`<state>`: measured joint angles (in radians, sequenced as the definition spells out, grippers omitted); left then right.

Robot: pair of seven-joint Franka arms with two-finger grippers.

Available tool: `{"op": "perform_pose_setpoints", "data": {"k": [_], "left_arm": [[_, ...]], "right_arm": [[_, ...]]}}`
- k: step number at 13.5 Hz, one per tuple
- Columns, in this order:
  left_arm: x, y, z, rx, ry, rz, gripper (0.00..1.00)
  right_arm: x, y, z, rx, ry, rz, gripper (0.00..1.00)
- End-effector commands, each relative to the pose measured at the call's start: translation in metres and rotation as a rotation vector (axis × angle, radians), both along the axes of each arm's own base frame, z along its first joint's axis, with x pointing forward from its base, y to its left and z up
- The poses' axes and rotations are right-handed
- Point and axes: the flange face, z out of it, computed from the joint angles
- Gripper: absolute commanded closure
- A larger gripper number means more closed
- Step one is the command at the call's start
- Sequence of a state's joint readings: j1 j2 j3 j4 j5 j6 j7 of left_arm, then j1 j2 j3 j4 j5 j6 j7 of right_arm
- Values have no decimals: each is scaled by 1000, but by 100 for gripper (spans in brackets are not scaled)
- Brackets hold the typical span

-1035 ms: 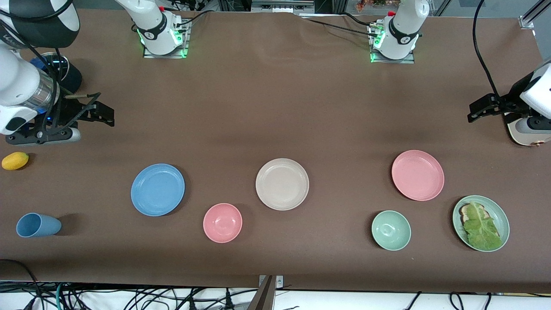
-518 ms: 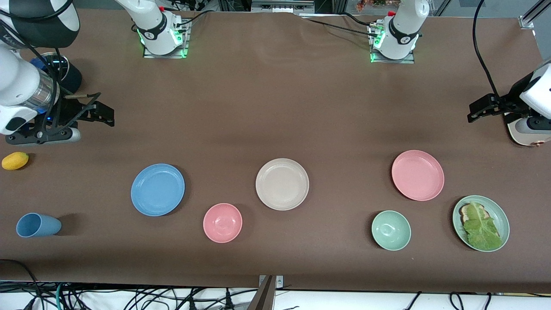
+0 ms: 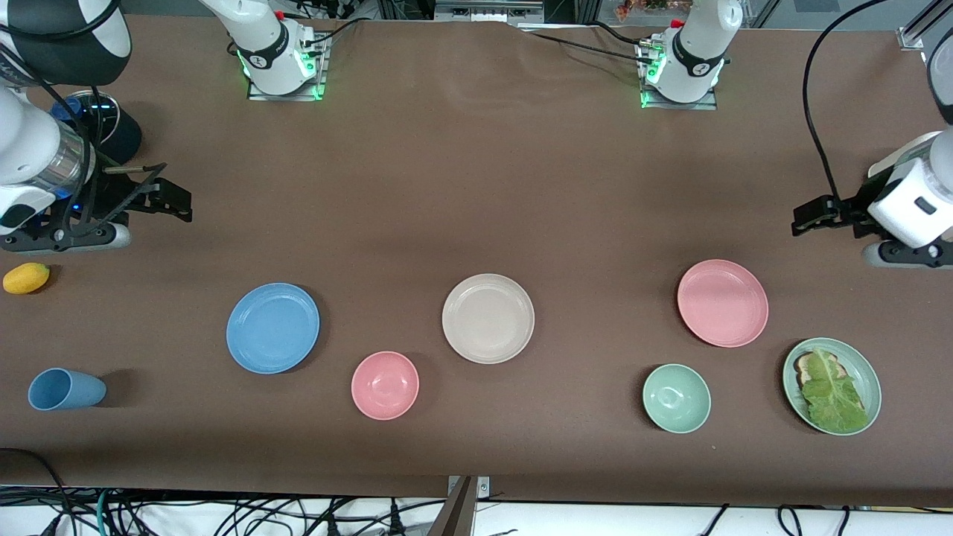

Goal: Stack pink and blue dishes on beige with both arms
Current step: 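Move the left gripper down to the rim of the pink plate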

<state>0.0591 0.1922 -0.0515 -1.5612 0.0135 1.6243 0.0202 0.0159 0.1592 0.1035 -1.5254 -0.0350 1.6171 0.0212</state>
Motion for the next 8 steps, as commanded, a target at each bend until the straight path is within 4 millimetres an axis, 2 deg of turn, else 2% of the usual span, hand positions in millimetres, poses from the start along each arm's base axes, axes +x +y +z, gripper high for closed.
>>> {"op": "perform_pose_setpoints", "data": {"k": [1,2,4,6,8], "left_arm": [[33,7,-81,19,125,-1,0],[34,5,-87,18,132,-1,0],[39,23,-122,1,180,29,0],[47,30,-133,-4,158,41,0],[55,31,-180,-4,195,40,0]], "right_arm": [[-1,-2,5,0,-11,8,0],[-1,-2,5,0,-11,8,0],[-1,-2,5,0,-11,8,0],[-1,-2,5,0,-11,8,0],[-1,-2,5,2,-11,8,0]]}}
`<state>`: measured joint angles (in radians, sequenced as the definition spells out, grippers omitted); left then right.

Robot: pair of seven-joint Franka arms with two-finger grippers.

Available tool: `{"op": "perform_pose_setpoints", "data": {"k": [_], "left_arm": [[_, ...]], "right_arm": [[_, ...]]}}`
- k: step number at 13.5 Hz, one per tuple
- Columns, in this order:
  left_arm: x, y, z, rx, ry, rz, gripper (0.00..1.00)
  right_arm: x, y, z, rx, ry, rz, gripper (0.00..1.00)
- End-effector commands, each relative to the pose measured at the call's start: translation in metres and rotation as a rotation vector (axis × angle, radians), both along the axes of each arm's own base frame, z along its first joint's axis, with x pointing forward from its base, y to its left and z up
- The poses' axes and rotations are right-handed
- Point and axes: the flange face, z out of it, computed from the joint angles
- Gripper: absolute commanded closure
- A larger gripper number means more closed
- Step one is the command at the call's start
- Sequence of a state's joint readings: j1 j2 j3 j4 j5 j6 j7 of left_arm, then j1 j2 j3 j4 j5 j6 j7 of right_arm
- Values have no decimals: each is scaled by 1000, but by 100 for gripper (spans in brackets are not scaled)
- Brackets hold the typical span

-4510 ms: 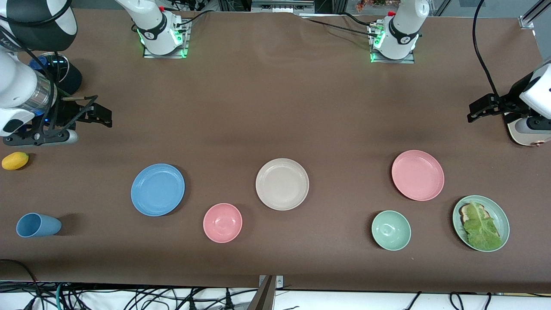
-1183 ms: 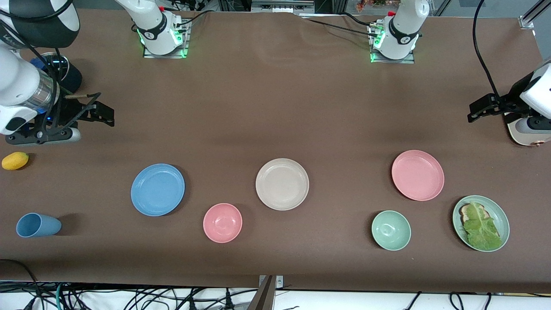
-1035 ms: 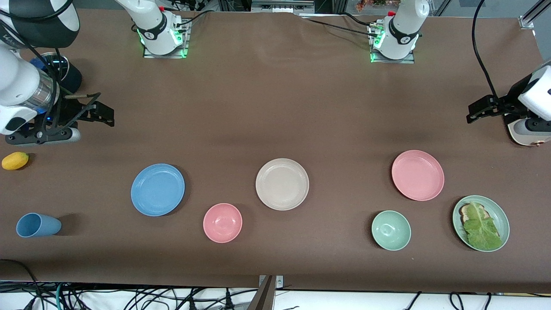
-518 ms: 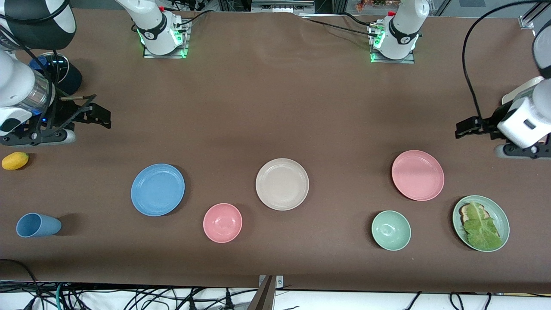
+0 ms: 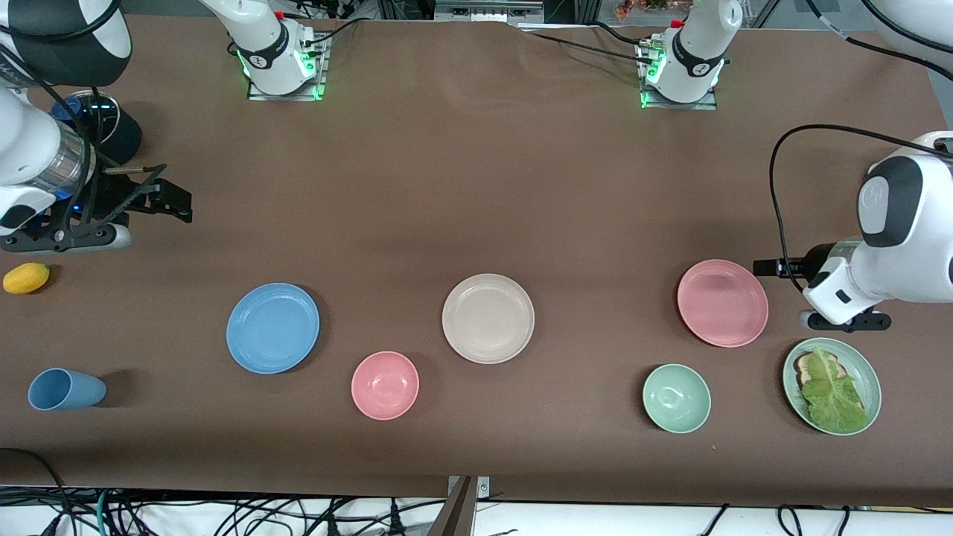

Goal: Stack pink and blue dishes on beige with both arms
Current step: 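Move the left gripper down to the rim of the pink plate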

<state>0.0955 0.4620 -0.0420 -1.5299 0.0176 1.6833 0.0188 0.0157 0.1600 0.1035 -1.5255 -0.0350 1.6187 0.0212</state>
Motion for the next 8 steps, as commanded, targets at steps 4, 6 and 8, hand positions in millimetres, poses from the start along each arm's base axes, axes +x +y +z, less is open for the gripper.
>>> {"op": "perform_pose_setpoints", "data": {"k": [4,6,8], "left_arm": [[30,11,-80,3,-43,12,0],[37,30,-100,13,-112,23,0],[36,53,-119,14,-120,47,0]], "right_arm": [[-1,-2,5,1,-10,8,0],[-1,-2,5,0,-10,8,0],[-1,-2,5,0,-10,8,0]]}}
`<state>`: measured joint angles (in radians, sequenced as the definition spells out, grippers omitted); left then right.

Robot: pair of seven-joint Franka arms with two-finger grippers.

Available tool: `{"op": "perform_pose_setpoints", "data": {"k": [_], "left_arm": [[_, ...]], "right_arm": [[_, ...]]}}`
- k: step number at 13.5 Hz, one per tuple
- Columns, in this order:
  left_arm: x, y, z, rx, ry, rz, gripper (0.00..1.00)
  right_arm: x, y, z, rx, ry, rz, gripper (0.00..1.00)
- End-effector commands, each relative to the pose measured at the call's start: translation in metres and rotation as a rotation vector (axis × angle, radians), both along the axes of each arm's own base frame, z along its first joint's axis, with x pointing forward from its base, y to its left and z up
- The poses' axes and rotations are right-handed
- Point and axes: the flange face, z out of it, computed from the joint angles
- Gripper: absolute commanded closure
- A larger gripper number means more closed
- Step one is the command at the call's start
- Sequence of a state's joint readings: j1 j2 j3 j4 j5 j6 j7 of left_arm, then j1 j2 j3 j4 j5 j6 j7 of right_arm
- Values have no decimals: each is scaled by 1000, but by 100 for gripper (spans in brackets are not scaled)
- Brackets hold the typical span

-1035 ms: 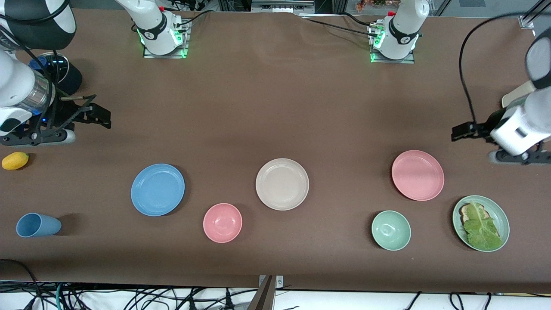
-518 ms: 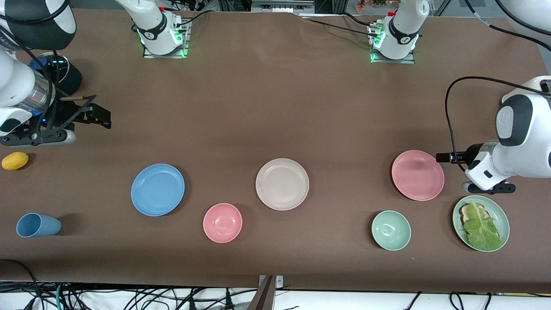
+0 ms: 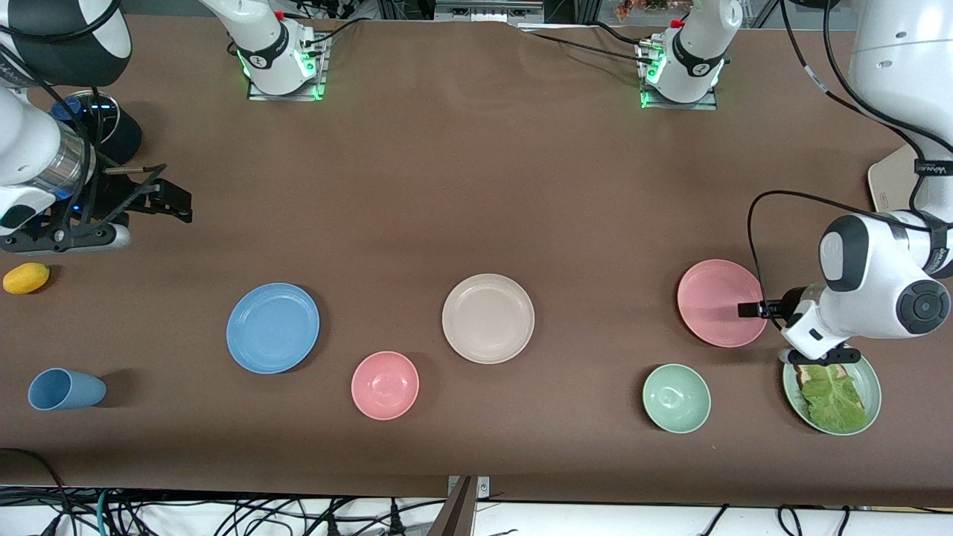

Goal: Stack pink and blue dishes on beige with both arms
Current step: 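Move the left gripper down to the rim of the pink plate, then grip the pink plate rim with the left gripper and drag it toward the beige plate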

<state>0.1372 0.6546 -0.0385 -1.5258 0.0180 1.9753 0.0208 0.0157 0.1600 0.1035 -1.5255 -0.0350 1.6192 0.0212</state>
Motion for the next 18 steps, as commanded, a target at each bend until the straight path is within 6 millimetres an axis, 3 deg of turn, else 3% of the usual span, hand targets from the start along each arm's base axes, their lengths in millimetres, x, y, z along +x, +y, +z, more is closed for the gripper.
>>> {"op": "perform_pose_setpoints", "data": {"k": [1,5,8,9,12,18], "left_arm": [[7,21,-19,14,-34,3,0],[-12,31,-58,35,-62,-58,0],[-25,52,-66,17,-54,-84,0],[-24,52,-66,11,-55,-97,11],[-25,48,-67,4,-44,-83,99],[-24,30,-66,-15,-4,-22,100]], "right_arm": [[-1,-2,5,0,-9,8,0],[-1,-2,4,0,-6,8,0],[-1,-2,4,0,-6,8,0],[-1,-2,4,-2,-7,8,0],[-1,-2,4,-2,-7,8,0],[-1,-2,4,-2,-7,8,0]]}}
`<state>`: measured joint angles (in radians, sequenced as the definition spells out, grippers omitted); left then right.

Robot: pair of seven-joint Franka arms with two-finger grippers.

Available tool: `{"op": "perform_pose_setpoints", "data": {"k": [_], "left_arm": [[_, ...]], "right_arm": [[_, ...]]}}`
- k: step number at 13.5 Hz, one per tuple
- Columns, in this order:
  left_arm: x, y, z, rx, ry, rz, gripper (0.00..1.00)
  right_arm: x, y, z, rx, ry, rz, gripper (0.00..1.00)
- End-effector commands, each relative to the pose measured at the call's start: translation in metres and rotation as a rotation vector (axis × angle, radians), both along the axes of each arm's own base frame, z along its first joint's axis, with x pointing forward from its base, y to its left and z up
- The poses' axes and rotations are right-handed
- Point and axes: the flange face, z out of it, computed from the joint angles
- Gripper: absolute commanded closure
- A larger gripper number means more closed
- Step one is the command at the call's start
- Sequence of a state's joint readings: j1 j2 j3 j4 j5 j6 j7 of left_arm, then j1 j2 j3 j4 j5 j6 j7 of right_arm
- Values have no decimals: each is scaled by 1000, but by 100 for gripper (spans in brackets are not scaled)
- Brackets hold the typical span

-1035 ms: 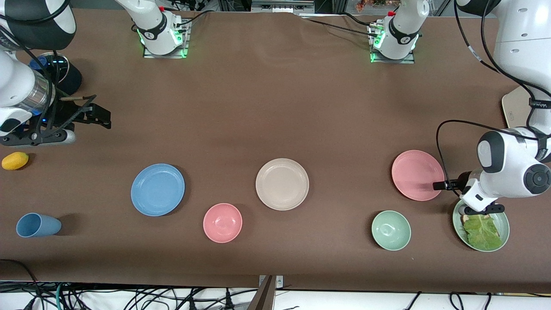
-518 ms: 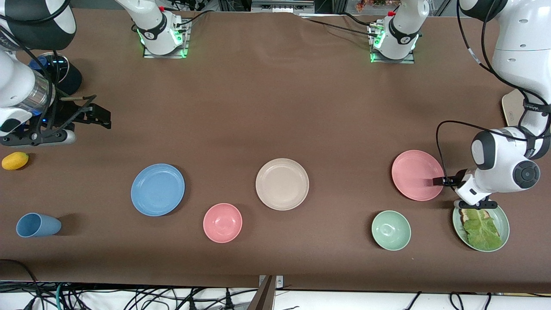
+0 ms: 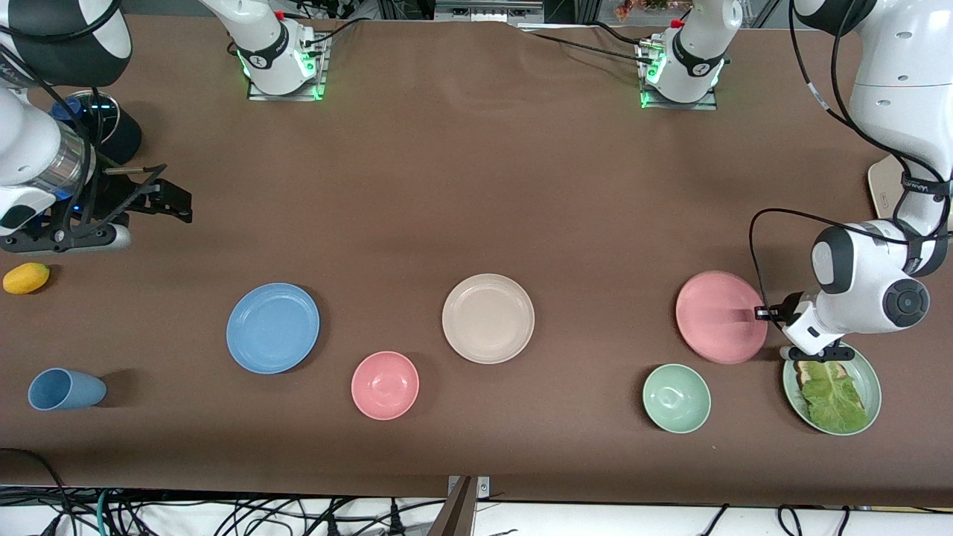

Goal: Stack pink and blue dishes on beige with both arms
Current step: 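Grip the pink plate rim with the left gripper and drag it toward the beige plate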

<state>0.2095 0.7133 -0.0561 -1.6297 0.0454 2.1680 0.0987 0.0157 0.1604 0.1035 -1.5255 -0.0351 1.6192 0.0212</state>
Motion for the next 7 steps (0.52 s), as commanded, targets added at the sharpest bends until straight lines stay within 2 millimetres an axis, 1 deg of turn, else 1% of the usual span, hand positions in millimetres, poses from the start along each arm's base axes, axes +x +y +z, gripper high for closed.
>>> {"op": "perform_pose_setpoints", "data": {"k": [1,2,3,4,5,7], "left_arm": [[-5,-7,7,-12,37,15,100],[-5,-6,18,-13,49,14,100],[-7,-14,28,-24,83,5,100],[-4,-23,38,-35,89,5,100],[-2,-32,40,-58,87,33,100],[-4,-37,54,-74,101,34,100]], "right_arm": [[-1,-2,4,0,-8,8,0],[-1,-2,4,-2,-8,8,0],[-1,-2,4,0,-8,8,0],[-1,-2,4,0,-8,8,0],[-1,-2,4,-2,-8,8,0],[-1,-2,4,0,-8,8,0]]}}
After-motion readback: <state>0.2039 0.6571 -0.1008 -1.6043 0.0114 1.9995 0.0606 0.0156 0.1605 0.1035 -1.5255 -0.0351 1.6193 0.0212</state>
